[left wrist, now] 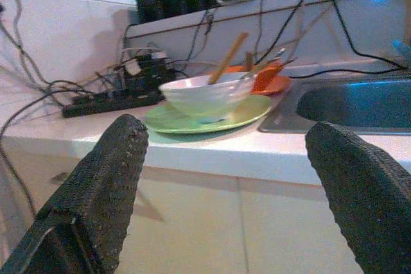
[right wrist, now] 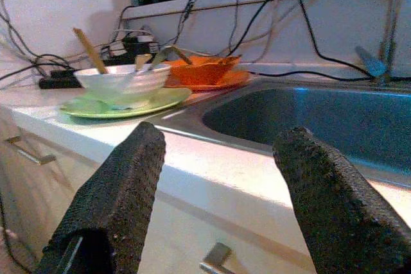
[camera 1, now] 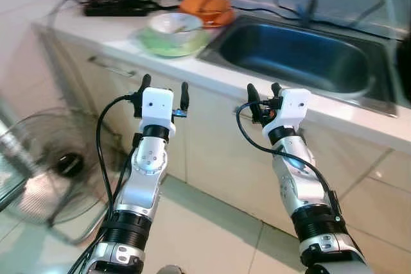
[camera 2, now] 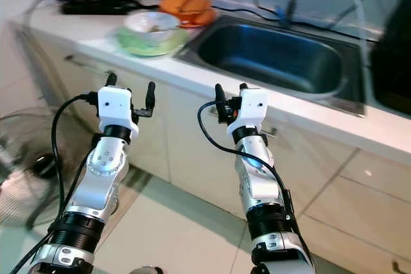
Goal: Kitchen organization
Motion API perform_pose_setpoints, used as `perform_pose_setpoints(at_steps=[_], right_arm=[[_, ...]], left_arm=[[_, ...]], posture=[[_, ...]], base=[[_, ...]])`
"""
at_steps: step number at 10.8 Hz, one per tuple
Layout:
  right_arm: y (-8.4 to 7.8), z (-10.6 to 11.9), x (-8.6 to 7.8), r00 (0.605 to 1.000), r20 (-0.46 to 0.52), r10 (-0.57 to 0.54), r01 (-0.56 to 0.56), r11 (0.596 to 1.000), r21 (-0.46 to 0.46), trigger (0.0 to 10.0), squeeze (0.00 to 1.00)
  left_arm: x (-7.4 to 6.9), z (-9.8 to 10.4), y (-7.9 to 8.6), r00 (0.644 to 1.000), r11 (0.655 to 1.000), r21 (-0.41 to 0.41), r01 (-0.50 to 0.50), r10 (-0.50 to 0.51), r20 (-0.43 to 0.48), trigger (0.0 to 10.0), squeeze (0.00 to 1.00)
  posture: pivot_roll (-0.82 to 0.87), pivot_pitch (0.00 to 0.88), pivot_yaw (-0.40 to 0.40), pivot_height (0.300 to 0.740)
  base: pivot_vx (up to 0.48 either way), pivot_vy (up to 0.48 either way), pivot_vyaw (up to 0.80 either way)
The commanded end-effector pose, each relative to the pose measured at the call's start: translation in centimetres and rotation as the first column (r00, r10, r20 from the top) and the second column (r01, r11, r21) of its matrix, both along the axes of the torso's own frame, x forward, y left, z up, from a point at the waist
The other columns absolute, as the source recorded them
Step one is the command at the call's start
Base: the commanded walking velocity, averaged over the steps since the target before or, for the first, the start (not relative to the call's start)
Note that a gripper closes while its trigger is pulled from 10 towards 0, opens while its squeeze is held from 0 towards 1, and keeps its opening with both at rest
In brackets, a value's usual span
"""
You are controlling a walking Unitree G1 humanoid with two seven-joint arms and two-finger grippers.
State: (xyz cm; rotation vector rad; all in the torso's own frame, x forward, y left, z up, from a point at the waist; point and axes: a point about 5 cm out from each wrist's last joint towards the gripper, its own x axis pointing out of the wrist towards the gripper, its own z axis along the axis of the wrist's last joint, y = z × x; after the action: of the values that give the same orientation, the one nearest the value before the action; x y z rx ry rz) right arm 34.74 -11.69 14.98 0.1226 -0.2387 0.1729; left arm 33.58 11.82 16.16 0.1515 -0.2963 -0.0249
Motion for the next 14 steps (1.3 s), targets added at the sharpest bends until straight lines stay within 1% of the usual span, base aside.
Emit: perform_pose_setpoints(at_steps=[1,3,5,7,10,12,14], right_arm=[[-0.2,0.0,0.1,1.000,-0.015,-0.002,0.002,1.000,0.013,10.0,0.00],[0.2,-0.2,0.3,0.999,-0.034,0.013,-0.013,1.000,0.009,10.0,0.00],[0.4,0.1,0.3,0.999,-0.027,0.022,-0.022,1.000,0.001,10.0,0.00],[0.2,-0.2,0.3,0.999,-0.040,0.017,-0.017,1.000,-0.018,10.0,0.00],[0.1,-0.2,0.3,0.999,-0.046,0.011,-0.011,1.000,-0.016,10.0,0.00],[0.1,-0.1,0.4,0.999,-0.043,0.009,-0.010,1.000,-0.021,10.0,0.00],[-0.1,-0.1,0.4,0.999,-0.041,-0.005,0.004,1.000,-0.002,10.0,0.00]], left_arm=[[-0.1,-0.2,-0.2,1.000,1.000,0.007,0.008,-0.007,-0.012,10.0,0.00],[-0.2,-0.2,-0.6,1.000,0.999,-0.023,0.025,-0.025,-0.008,10.0,0.00],[-0.2,-0.1,-0.4,1.000,0.999,-0.046,0.004,-0.004,-0.010,10.0,0.00],[-0.3,-0.4,0.6,0.999,0.997,-0.060,-0.045,0.043,-0.028,10.0,0.00],[-0.3,-0.5,0.5,0.999,0.997,-0.060,-0.047,0.045,-0.032,10.0,0.00],[-0.3,-0.3,0.5,0.998,0.997,-0.059,-0.049,0.047,-0.031,10.0,0.00],[-0.3,-0.3,0.6,0.998,0.997,-0.057,-0.050,0.048,-0.031,10.0,0.00]], posture=[[0.20,0.026,-0.010,0.740],[0.20,0.017,-0.018,0.740],[0.20,0.029,-0.020,0.740],[0.20,0.041,-0.025,0.740],[0.19,0.048,-0.025,0.740],[0.19,0.052,-0.024,0.740],[0.19,0.052,-0.020,0.740]], base=[[0.000,0.000,0.00],[0.000,0.000,0.00],[0.000,0.000,0.00],[0.396,0.000,0.49],[0.454,0.000,0.00],[0.450,0.000,0.45],[0.442,0.000,0.00]])
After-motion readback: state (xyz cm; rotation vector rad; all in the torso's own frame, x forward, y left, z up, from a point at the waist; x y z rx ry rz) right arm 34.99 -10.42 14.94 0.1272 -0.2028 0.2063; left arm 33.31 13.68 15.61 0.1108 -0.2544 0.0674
